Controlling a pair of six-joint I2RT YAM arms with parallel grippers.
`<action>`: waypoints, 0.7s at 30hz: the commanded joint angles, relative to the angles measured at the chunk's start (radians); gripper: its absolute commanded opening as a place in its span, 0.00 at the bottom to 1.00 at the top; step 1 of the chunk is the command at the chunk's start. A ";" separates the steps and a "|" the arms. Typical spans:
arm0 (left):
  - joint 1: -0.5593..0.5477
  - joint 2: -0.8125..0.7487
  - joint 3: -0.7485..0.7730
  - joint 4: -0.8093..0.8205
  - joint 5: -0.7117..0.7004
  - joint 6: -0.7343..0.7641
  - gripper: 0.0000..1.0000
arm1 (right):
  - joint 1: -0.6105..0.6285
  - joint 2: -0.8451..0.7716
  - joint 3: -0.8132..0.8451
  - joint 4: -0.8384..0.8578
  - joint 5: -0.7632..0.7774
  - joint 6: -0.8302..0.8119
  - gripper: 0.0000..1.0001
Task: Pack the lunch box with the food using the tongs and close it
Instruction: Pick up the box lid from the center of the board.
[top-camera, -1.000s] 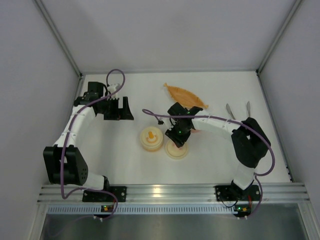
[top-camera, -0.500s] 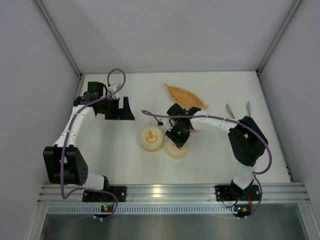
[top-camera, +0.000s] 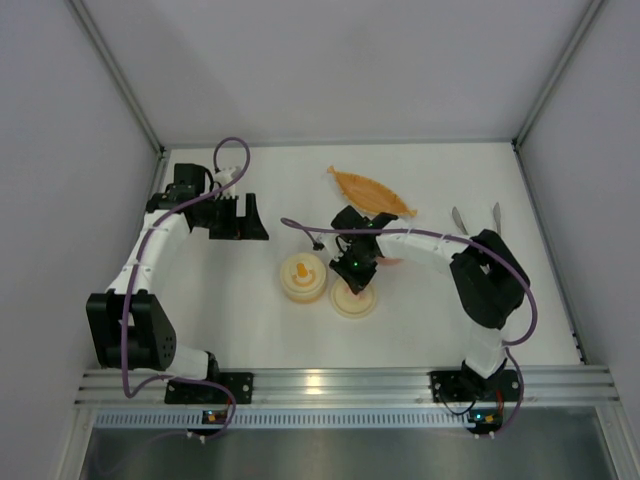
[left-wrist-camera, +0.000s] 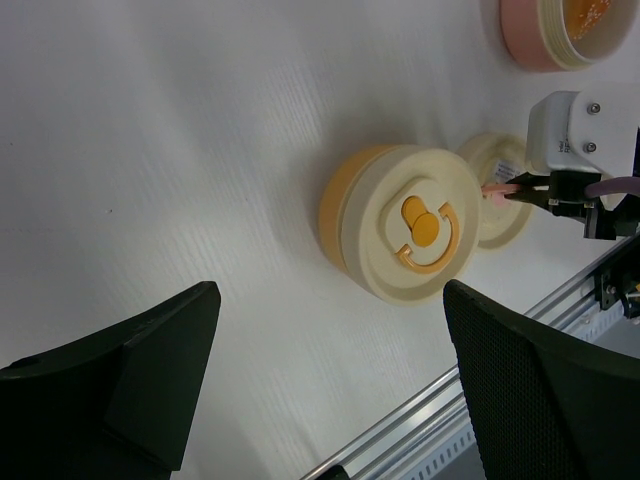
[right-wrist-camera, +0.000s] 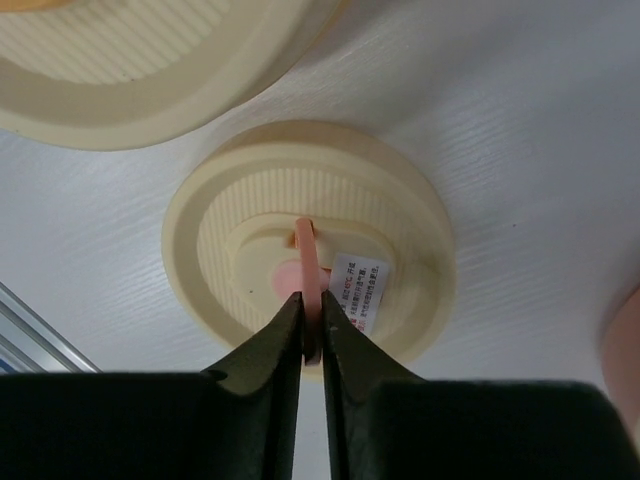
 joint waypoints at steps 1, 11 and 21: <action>0.009 -0.009 -0.003 0.018 0.034 0.015 0.98 | 0.028 0.002 0.046 0.054 -0.012 0.013 0.09; 0.010 -0.006 0.008 0.000 0.038 0.032 0.98 | 0.006 -0.185 0.048 -0.099 -0.029 -0.176 0.00; 0.012 0.016 0.019 -0.060 0.083 0.088 0.98 | -0.060 -0.345 0.141 -0.278 -0.019 -0.458 0.00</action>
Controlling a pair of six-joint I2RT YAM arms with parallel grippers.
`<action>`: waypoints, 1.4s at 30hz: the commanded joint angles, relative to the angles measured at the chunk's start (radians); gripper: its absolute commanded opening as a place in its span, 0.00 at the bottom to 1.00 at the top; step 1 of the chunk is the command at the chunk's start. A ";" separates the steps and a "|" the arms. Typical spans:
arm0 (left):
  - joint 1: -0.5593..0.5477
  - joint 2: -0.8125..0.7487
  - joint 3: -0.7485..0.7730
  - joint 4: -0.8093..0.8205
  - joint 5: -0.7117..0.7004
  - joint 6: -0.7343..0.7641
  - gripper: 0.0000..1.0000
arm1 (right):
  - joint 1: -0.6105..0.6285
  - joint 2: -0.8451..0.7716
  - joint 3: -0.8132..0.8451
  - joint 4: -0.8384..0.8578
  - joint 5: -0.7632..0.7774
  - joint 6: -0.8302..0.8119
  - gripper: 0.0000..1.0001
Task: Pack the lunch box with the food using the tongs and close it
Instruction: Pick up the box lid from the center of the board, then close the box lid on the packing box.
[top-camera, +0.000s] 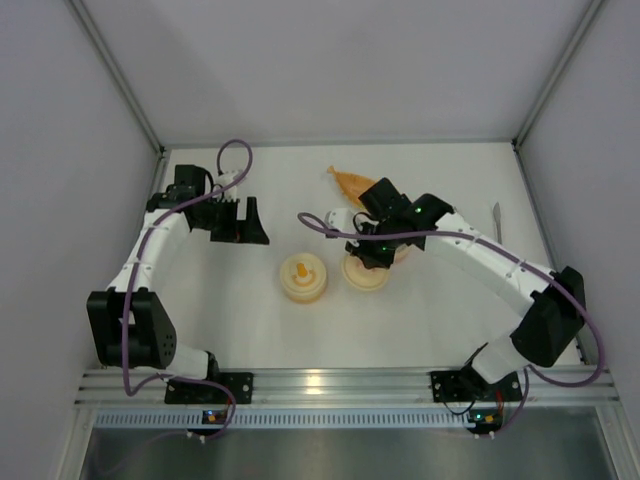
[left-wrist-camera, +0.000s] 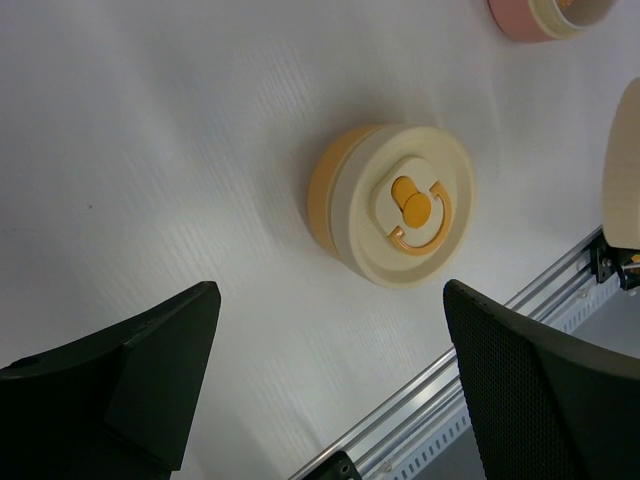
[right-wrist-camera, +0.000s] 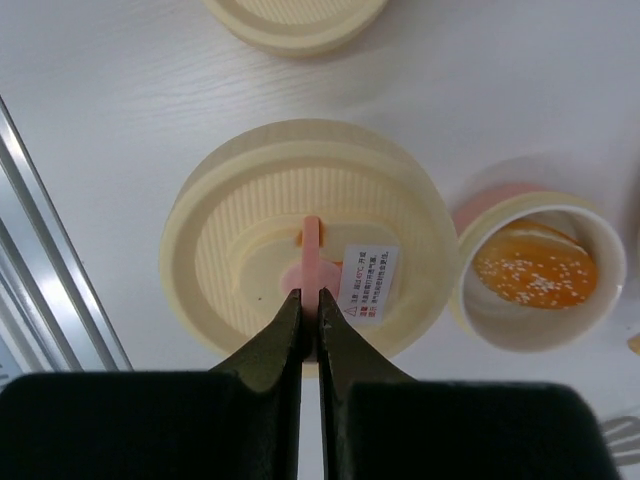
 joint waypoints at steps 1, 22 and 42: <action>0.007 0.010 0.011 -0.022 0.032 0.036 0.98 | -0.064 -0.017 0.070 -0.101 -0.009 -0.182 0.00; 0.007 0.030 -0.004 -0.008 0.019 0.030 0.98 | -0.363 0.345 0.449 -0.317 -0.018 -0.731 0.00; 0.008 0.039 -0.011 -0.004 0.022 0.032 0.98 | -0.362 0.407 0.375 -0.184 -0.053 -0.774 0.00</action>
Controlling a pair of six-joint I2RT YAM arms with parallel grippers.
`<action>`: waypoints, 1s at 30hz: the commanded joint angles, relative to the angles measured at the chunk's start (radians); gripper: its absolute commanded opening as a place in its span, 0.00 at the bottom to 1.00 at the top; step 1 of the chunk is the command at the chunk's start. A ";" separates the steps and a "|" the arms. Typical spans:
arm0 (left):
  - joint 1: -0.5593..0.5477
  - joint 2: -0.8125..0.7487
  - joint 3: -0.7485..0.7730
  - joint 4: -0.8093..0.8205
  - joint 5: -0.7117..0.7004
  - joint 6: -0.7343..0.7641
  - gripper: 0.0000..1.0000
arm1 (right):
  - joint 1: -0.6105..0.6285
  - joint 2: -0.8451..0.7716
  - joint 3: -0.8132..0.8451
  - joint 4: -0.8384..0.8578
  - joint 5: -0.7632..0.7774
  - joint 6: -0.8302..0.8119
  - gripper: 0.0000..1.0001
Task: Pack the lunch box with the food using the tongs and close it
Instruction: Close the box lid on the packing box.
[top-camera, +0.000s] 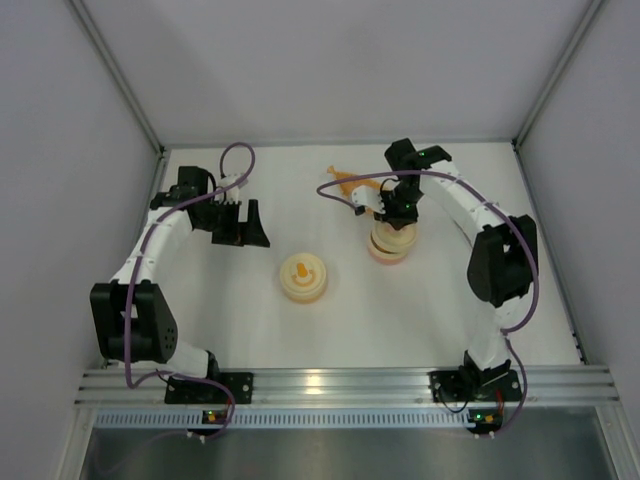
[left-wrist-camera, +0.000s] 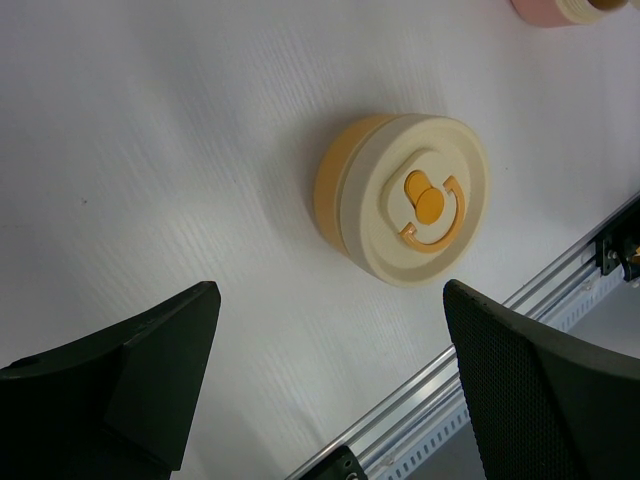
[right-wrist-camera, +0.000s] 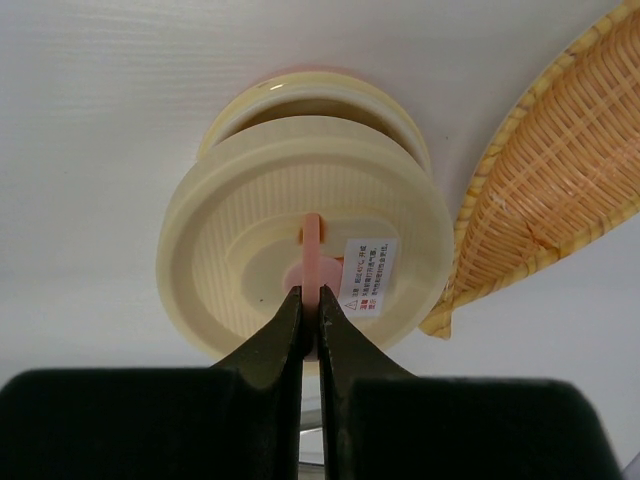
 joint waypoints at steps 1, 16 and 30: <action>0.008 -0.001 -0.003 0.003 0.021 0.014 0.98 | -0.003 0.006 -0.006 0.077 -0.039 -0.036 0.00; 0.010 0.010 -0.001 0.001 0.025 0.019 0.98 | 0.023 0.038 -0.012 0.140 -0.008 -0.029 0.00; 0.010 0.016 0.008 0.000 0.028 0.019 0.98 | 0.040 0.035 -0.062 0.175 -0.002 -0.016 0.00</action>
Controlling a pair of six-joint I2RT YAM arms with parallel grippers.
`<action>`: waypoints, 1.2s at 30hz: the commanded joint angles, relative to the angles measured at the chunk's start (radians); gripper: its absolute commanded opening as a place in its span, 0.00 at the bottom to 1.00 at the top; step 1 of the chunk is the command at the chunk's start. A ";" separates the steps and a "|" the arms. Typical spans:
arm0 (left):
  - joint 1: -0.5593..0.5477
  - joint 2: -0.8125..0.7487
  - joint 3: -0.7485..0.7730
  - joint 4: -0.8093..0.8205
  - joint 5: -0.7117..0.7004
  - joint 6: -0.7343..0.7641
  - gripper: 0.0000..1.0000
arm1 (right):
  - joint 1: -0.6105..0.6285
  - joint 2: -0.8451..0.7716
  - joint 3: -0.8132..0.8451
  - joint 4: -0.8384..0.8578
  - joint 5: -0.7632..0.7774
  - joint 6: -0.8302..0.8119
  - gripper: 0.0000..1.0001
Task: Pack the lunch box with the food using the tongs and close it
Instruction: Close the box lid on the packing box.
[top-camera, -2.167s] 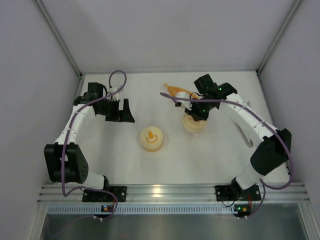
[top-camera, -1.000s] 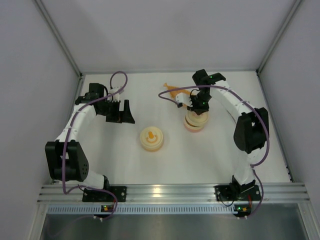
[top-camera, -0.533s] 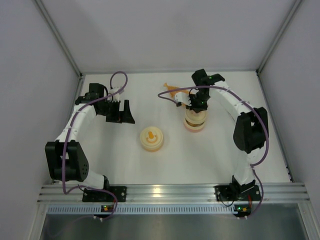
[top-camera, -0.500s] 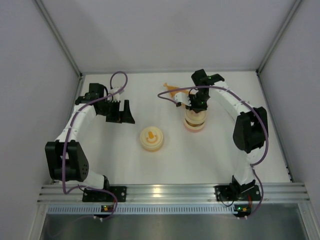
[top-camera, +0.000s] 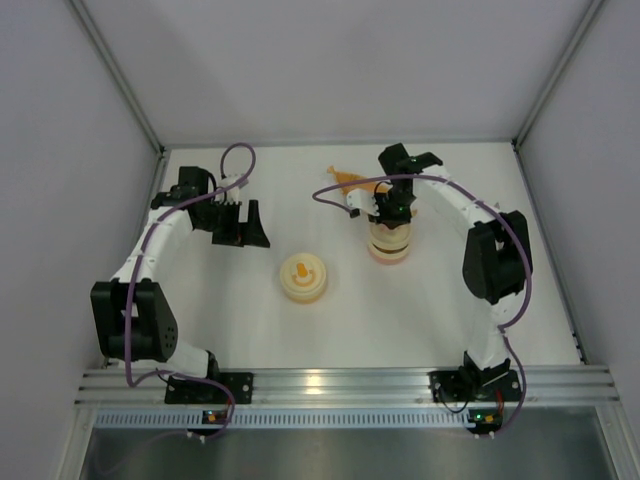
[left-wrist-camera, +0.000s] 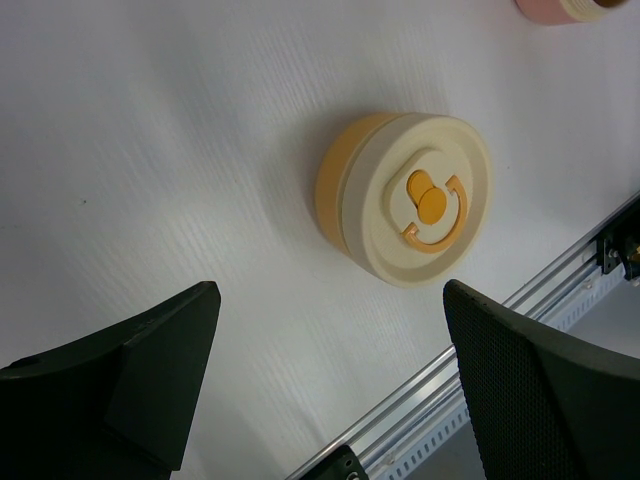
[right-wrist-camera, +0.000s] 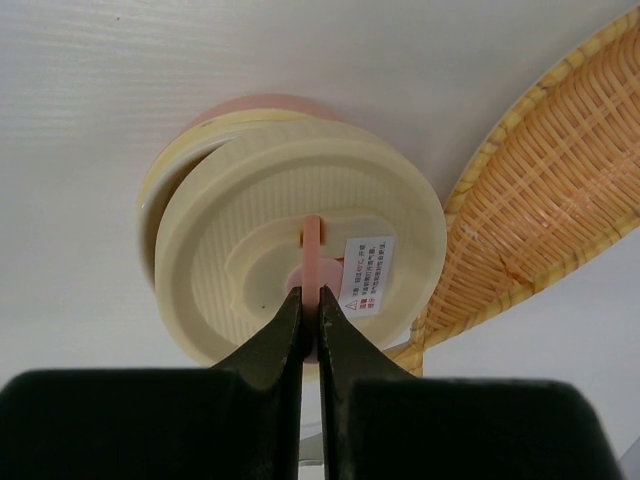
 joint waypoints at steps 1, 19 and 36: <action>0.009 0.009 0.009 0.002 0.029 0.017 0.98 | 0.022 -0.015 -0.025 0.046 -0.021 -0.015 0.00; 0.011 0.009 0.012 -0.003 0.037 0.019 0.98 | 0.027 -0.098 -0.058 0.062 -0.042 0.011 0.00; 0.011 0.022 0.022 -0.006 0.041 0.019 0.98 | 0.025 -0.130 -0.081 0.092 -0.045 0.034 0.00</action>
